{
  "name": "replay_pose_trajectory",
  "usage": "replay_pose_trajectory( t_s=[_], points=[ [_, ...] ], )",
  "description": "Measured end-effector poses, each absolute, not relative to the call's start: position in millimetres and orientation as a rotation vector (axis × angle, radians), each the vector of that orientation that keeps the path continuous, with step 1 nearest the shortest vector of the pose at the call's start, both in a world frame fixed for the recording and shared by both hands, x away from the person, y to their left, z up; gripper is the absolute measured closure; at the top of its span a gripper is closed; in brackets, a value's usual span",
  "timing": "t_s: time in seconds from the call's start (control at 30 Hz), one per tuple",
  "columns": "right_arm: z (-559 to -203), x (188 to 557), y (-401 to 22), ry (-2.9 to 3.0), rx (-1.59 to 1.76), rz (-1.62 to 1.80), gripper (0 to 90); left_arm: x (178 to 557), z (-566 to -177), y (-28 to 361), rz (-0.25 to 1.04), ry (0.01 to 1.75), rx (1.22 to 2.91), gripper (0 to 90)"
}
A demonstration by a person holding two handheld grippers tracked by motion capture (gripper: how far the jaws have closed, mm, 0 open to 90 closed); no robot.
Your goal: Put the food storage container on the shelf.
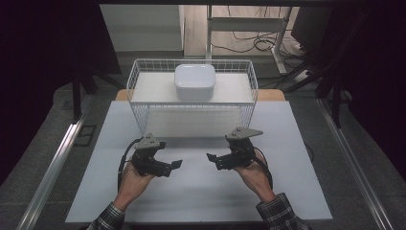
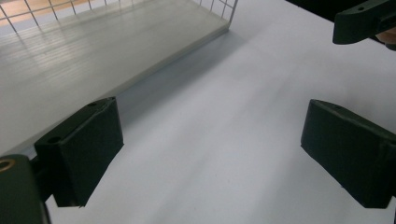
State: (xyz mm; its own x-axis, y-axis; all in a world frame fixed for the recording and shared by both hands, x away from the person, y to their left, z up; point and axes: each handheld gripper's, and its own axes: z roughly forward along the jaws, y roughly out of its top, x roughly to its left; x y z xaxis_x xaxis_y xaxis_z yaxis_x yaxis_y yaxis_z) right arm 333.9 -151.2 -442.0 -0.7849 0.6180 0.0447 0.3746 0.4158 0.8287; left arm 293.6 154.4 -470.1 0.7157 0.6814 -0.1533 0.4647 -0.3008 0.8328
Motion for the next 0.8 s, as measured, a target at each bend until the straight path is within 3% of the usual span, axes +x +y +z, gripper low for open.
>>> replay_pose_trajectory(
  t_s=[0.8],
  points=[
    [-458, 297, -201, 2.356, 0.92, 1.224, 0.0, 250, -490, 179, 0.351, 0.923, 1.97, 3.2]
  ],
)
